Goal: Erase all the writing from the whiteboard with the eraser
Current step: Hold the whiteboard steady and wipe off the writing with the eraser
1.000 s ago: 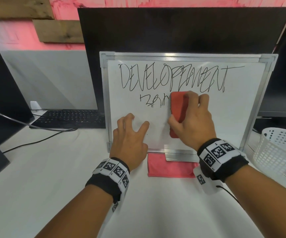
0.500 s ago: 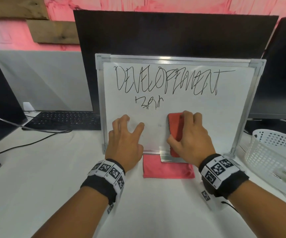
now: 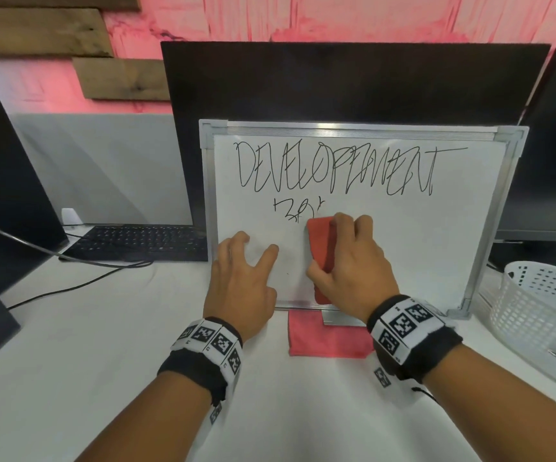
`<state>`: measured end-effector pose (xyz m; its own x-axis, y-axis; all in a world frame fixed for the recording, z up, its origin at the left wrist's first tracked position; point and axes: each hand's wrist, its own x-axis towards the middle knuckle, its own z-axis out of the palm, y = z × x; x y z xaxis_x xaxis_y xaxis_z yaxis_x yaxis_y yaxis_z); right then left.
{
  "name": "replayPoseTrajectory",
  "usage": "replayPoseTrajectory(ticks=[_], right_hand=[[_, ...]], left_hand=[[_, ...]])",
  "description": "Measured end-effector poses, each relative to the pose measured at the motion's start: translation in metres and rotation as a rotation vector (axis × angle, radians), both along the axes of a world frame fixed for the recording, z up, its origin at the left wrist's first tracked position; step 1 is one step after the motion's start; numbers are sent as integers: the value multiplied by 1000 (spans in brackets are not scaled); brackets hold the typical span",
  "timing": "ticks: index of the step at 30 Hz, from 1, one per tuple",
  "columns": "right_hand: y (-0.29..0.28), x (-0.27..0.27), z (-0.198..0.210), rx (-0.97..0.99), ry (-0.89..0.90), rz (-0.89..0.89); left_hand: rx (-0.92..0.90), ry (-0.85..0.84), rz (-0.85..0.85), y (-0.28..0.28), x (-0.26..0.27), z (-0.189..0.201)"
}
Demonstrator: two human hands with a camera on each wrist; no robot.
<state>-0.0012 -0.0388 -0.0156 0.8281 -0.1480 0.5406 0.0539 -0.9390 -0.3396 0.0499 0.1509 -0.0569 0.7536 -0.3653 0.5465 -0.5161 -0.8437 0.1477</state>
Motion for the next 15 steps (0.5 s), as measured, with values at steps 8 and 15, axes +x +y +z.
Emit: replayPoseTrajectory(ticks=[8,15], right_hand=[[10,17,16,26,-95,7],[21,20,13,9,-72,23]], left_hand=[[-21,-22,77,15,2,3],[-19,-19,108,23,6,5]])
